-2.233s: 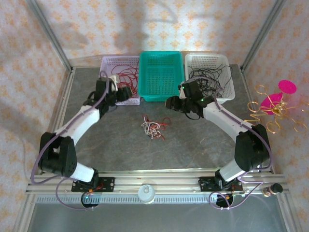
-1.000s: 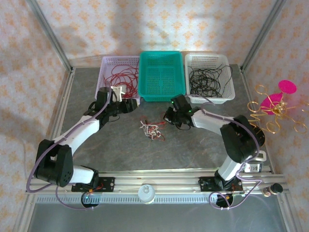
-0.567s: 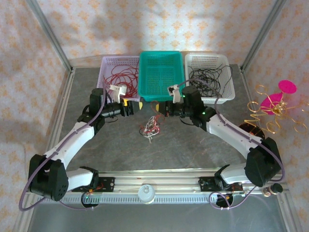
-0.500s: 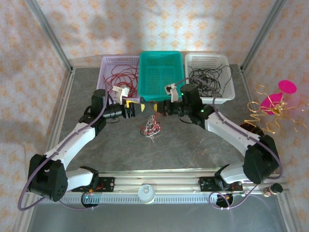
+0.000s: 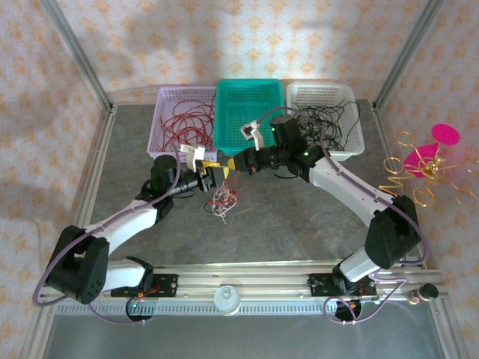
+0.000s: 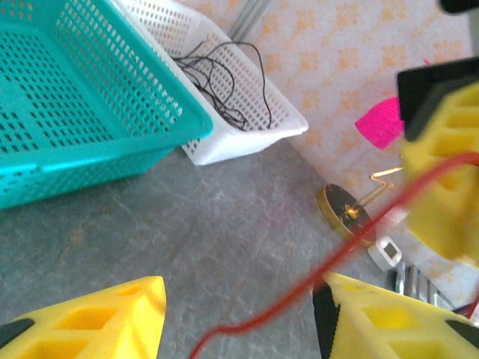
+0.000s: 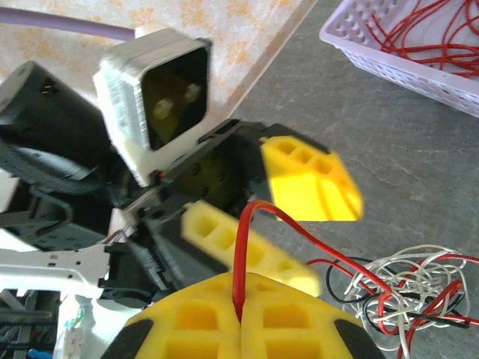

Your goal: Untangle the cables

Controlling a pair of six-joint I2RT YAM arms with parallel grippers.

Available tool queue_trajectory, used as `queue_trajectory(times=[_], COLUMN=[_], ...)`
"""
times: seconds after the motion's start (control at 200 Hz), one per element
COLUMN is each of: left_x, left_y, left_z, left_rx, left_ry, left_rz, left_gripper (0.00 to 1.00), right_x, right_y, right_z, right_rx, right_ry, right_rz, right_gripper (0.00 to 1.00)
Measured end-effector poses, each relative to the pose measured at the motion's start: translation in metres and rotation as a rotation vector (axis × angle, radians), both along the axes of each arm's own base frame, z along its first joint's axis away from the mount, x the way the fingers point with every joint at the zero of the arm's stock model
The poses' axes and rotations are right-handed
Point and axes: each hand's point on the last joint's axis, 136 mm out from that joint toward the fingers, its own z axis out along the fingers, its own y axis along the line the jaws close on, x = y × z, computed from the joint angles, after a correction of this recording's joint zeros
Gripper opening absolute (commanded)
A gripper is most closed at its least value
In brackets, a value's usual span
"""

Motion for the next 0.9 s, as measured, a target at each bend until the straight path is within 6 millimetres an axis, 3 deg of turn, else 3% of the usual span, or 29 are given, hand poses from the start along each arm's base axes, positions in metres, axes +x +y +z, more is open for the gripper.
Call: queue_trajectory(times=[0.055, 0.19, 0.305, 0.44, 0.546, 0.656, 0.901], left_x=[0.006, 0.016, 0.022, 0.021, 0.015, 0.006, -0.009], left_y=[-0.001, -0.001, 0.003, 0.007, 0.013, 0.018, 0.025], left_z=[0.000, 0.000, 0.009, 0.026, 0.040, 0.054, 0.054], left_rx=[-0.014, -0.051, -0.063, -0.068, -0.064, -0.052, 0.014], left_ry=[-0.007, -0.009, -0.051, -0.099, -0.129, -0.158, -0.116], left_rz=[0.011, 0.039, 0.075, 0.105, 0.127, 0.148, 0.195], left_gripper=[0.51, 0.20, 0.05, 0.01, 0.00, 0.00, 0.00], right_x=[-0.002, -0.005, -0.005, -0.005, -0.002, 0.006, 0.018], right_y=[0.001, 0.001, 0.000, -0.001, -0.005, -0.008, 0.005], right_z=[0.004, 0.005, 0.004, -0.003, -0.011, -0.015, -0.013], right_rx=[0.006, 0.007, 0.002, -0.019, -0.062, -0.079, -0.066], right_ry=[0.000, 0.013, 0.016, -0.011, -0.064, -0.121, -0.236], right_rz=[0.012, 0.024, 0.019, -0.017, -0.122, -0.243, -0.405], right_gripper=[0.02, 0.05, 0.06, 0.19, 0.15, 0.18, 0.39])
